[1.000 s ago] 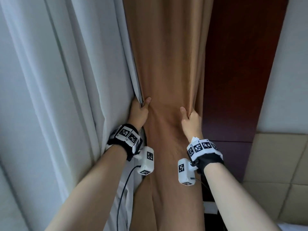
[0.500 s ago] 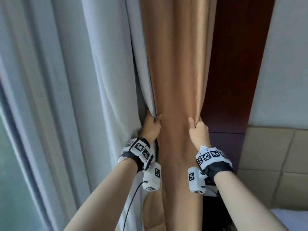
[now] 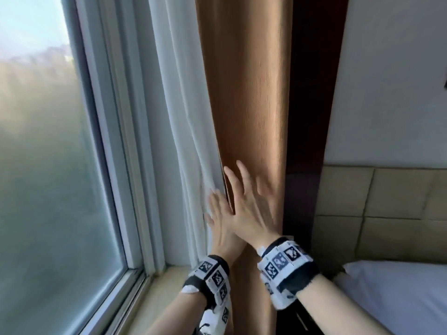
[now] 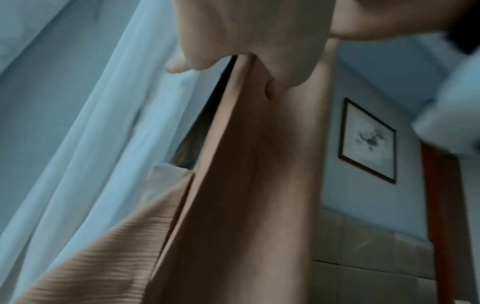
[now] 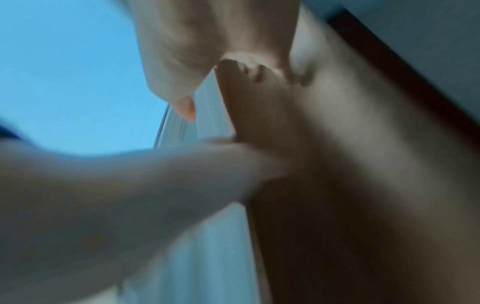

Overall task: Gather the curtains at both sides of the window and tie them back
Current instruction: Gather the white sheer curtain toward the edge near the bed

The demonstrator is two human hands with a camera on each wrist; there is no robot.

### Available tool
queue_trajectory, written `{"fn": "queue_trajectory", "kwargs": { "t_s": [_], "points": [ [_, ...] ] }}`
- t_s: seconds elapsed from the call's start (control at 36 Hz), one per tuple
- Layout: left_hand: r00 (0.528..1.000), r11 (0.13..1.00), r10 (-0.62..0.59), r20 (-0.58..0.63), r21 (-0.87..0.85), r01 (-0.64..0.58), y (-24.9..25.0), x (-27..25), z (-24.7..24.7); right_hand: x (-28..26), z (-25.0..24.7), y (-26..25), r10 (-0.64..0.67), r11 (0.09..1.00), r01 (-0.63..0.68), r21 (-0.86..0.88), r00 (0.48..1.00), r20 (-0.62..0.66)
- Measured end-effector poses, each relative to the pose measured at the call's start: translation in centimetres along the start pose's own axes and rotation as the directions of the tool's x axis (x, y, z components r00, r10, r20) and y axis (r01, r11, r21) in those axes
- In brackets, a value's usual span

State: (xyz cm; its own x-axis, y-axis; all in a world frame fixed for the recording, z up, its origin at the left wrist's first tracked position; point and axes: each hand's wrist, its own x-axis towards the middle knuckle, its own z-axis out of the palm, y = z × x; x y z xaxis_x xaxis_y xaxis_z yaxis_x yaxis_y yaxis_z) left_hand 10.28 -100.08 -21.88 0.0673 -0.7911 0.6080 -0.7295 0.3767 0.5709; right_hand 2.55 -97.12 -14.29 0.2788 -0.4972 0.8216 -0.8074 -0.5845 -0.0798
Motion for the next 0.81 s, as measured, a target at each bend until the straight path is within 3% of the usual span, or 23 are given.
{"fn": "queue_trajectory", "kwargs": {
  "t_s": [0.08,0.14,0.22,0.31,0.39,0.44,0.56,0.61,0.69,0.81],
  "points": [
    [1.0,0.978,0.009,0.022,-0.211,-0.004,2.9,-2.7,-1.3,-0.7,-0.9,-2.0,0.323,0.932,-0.345,0.116,0.931,0.169],
    [0.998,0.983,-0.007,0.062,-0.185,0.018,3.7,-4.1,-2.1,-1.2,-1.8,-2.3,0.391,0.874,-0.439,0.208,0.89,0.234],
    [0.994,0.998,0.05,0.101,-0.047,-0.046,4.5,-6.2,-3.4,-2.1,-3.3,-2.8,0.408,0.86,-0.453,0.235,0.887,0.218],
    [0.994,0.959,0.035,0.1,-0.284,-0.006,4.7,-7.6,-4.3,-3.4,-4.6,-2.9,0.452,0.811,-0.504,0.297,0.862,0.229],
    [0.994,0.927,-0.092,-0.057,-0.368,0.064,4.3,-8.8,-5.3,-4.8,-5.8,-2.2,0.457,0.816,-0.456,0.356,0.885,0.087],
    [0.969,0.893,-0.205,-0.134,-0.43,0.13,4.2,-9.7,-6.1,-6.2,-6.8,-2.0,0.404,0.838,-0.382,0.389,0.914,0.026],
    [0.952,0.918,-0.299,-0.063,-0.292,0.269,4.2,-9.2,-7.3,-7.9,-8.4,-2.0,0.28,0.871,-0.289,0.398,0.956,0.082],
    [0.97,0.961,-0.24,-0.022,-0.144,0.235,4.3,-8.6,-7.4,-8.2,-8.4,-1.7,0.294,0.882,-0.288,0.373,0.955,0.043],
    [0.995,0.996,-0.09,0.031,-0.005,0.09,5.4,-8.6,-6.8,-8.7,-8.8,-1.7,0.398,0.833,-0.372,0.409,0.917,0.024],
    [0.992,0.999,0.034,0.121,-0.044,-0.029,7.6,-10.0,-5.8,-8.6,-9.9,-2.6,0.464,0.789,-0.483,0.381,0.874,0.147]
  ]
}}
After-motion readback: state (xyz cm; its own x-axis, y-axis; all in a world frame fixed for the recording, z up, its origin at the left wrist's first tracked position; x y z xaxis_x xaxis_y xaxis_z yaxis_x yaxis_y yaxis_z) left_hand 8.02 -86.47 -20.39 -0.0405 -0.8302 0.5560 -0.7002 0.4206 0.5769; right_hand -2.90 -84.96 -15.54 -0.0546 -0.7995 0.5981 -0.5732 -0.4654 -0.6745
